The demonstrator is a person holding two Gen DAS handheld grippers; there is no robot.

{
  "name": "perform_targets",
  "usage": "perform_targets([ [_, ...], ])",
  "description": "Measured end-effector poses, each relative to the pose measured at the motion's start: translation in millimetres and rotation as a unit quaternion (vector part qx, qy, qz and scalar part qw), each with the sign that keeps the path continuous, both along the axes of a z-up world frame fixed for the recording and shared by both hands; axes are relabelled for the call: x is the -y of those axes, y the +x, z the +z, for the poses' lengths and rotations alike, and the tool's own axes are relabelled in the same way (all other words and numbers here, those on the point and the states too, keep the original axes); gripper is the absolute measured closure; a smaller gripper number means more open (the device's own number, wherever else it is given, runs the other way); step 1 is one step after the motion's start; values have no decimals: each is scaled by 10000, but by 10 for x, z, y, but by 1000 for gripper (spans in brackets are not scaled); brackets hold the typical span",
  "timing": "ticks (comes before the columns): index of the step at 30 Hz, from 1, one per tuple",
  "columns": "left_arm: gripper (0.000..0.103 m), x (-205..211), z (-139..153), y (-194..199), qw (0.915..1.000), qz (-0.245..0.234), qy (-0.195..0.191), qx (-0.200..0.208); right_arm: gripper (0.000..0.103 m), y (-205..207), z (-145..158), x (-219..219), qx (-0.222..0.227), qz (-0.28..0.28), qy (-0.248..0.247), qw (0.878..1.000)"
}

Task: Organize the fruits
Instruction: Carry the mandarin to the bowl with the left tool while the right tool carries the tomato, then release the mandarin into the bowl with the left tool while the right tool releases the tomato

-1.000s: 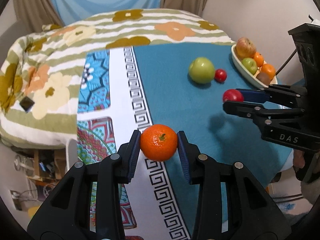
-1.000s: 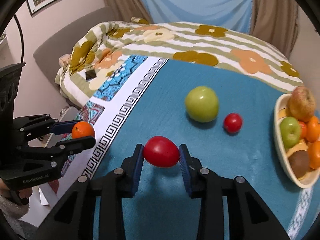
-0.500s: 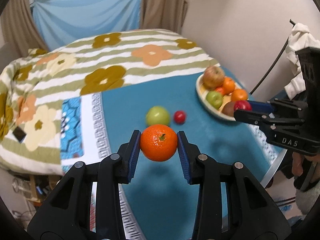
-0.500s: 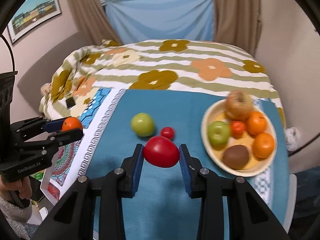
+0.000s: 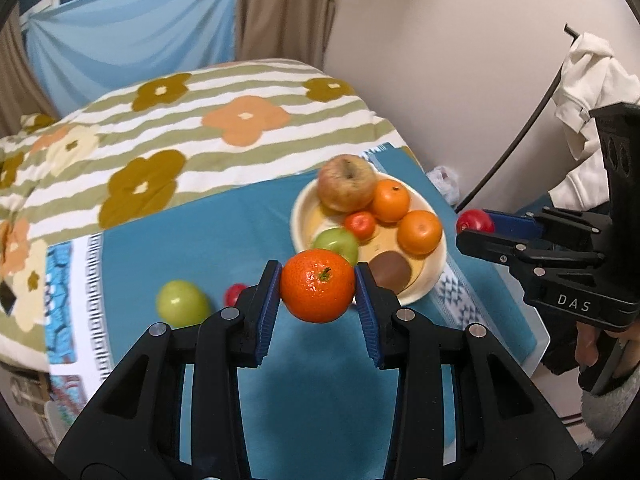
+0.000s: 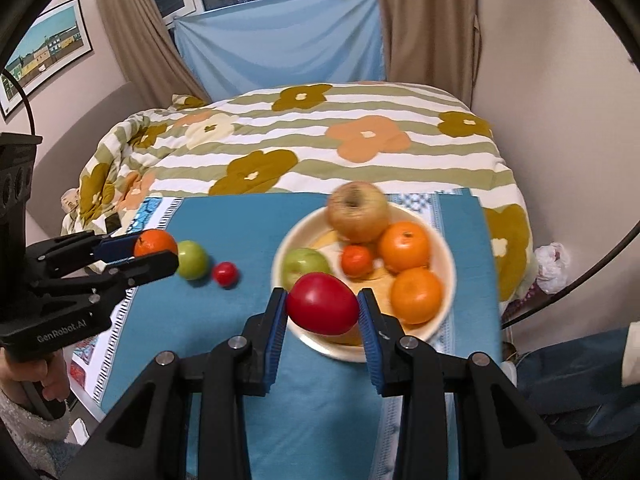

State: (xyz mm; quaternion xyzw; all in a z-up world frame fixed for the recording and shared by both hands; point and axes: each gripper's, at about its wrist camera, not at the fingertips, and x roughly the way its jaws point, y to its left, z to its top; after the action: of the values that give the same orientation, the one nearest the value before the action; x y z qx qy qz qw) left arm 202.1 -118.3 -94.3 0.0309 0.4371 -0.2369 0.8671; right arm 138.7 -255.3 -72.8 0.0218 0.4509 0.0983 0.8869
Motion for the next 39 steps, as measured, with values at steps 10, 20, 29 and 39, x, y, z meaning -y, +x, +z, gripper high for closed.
perform_targets([
  [10,62,755,-406,301,9992,-4,230,-318,70,273,-265,605,-220,75,139,9996],
  [20,62,1190,-682,489,9980,-27,474,-418,70,452,-447,966,-345,108,211,9991],
  [29,0,1062,-467,396,9981,67,606,3,70,547,-463,1047,-291,146,343,9989],
  [39,0,628,-326,278,9965,547,623,-50,70,655,-450,848,-275,500,376,9977],
])
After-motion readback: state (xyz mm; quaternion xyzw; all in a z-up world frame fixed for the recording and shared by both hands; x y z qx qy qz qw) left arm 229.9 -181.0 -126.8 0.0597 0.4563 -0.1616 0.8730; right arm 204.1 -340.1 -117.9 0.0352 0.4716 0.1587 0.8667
